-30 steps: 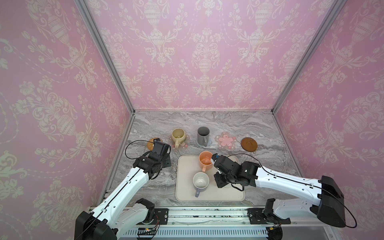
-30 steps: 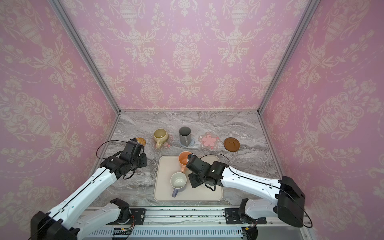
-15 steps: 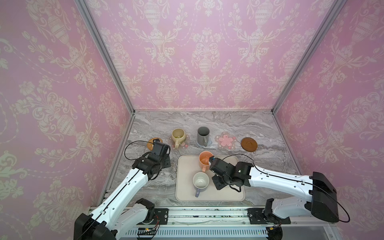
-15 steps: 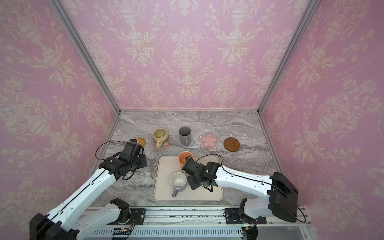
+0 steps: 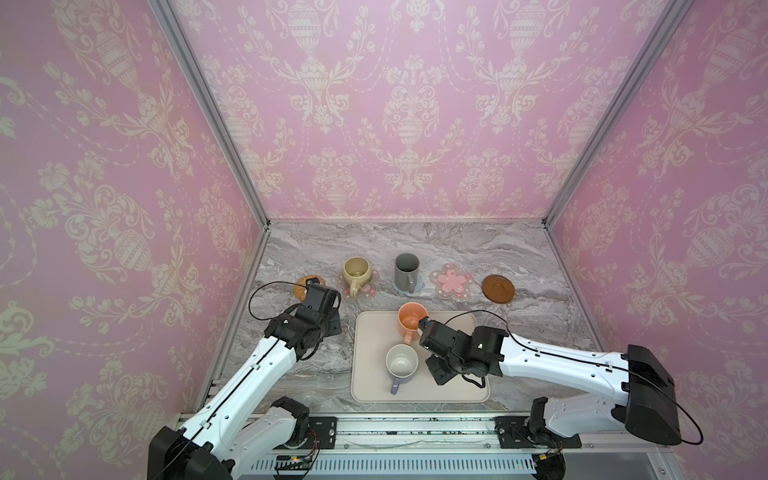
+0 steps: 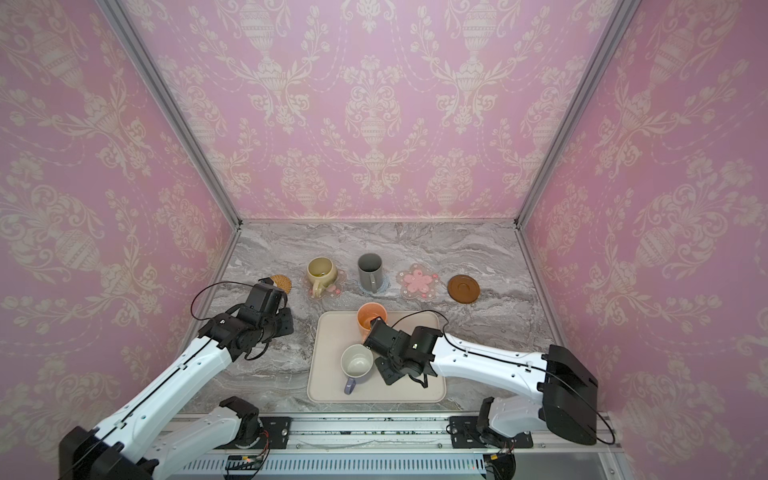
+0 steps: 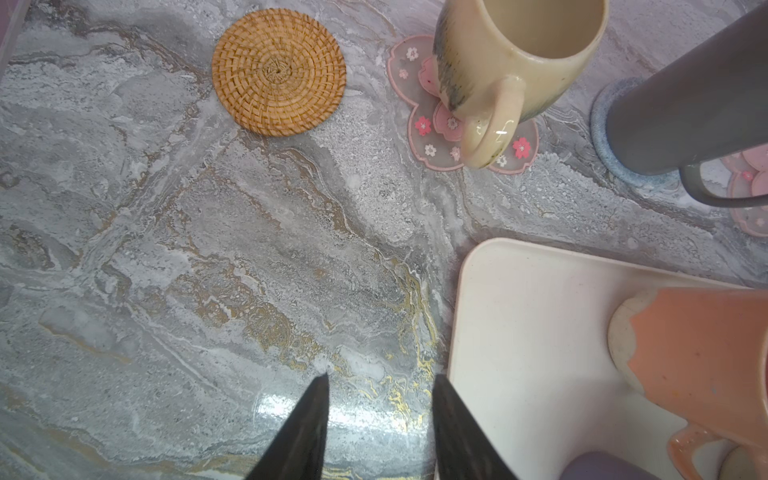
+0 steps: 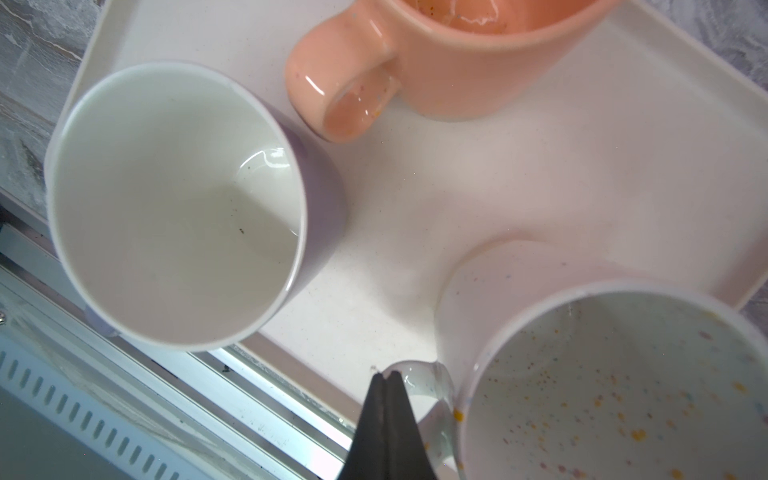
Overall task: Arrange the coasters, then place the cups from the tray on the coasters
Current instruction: 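Lower the right gripper over the white speckled mug's handle on the tray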
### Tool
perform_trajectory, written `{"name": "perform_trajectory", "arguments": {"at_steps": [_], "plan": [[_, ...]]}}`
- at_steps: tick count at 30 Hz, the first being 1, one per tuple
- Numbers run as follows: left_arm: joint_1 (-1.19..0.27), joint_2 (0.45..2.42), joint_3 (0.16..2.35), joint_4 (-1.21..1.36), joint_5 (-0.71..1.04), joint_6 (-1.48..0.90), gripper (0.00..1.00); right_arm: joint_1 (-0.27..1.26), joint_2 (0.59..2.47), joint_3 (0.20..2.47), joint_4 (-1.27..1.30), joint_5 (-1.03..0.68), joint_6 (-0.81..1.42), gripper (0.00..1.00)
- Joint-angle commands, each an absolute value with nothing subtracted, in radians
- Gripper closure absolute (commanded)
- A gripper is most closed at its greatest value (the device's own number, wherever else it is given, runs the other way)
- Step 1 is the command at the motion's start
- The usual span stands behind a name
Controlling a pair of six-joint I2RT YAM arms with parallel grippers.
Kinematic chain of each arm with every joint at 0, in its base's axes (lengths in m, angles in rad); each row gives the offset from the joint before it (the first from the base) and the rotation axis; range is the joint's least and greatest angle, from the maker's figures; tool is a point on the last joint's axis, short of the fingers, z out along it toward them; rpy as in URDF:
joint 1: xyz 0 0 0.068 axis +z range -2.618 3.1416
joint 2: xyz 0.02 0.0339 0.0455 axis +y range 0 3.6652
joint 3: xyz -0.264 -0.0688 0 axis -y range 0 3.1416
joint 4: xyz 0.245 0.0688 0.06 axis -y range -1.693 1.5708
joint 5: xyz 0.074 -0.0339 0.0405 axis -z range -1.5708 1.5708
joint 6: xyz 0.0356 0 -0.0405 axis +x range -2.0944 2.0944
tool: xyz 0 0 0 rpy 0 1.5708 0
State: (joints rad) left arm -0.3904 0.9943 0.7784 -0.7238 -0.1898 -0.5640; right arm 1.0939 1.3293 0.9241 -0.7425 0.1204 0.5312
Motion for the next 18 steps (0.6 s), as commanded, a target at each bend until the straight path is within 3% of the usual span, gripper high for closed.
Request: {"name": "perform_trajectory", "arguments": {"at_steps": [1, 18], "plan": [[-0.4, 0.973, 0.775, -0.741, -0.192, -0.581, 0.56, 1.102, 1.287, 0.89, -0.812, 0.132, 0.539, 1.0], [-0.402, 0.954, 0.782, -0.746, -0.183, -0.583, 0.56, 1.096, 1.149, 0.805, -0.889, 0.204, 0.574, 1.0]]}}
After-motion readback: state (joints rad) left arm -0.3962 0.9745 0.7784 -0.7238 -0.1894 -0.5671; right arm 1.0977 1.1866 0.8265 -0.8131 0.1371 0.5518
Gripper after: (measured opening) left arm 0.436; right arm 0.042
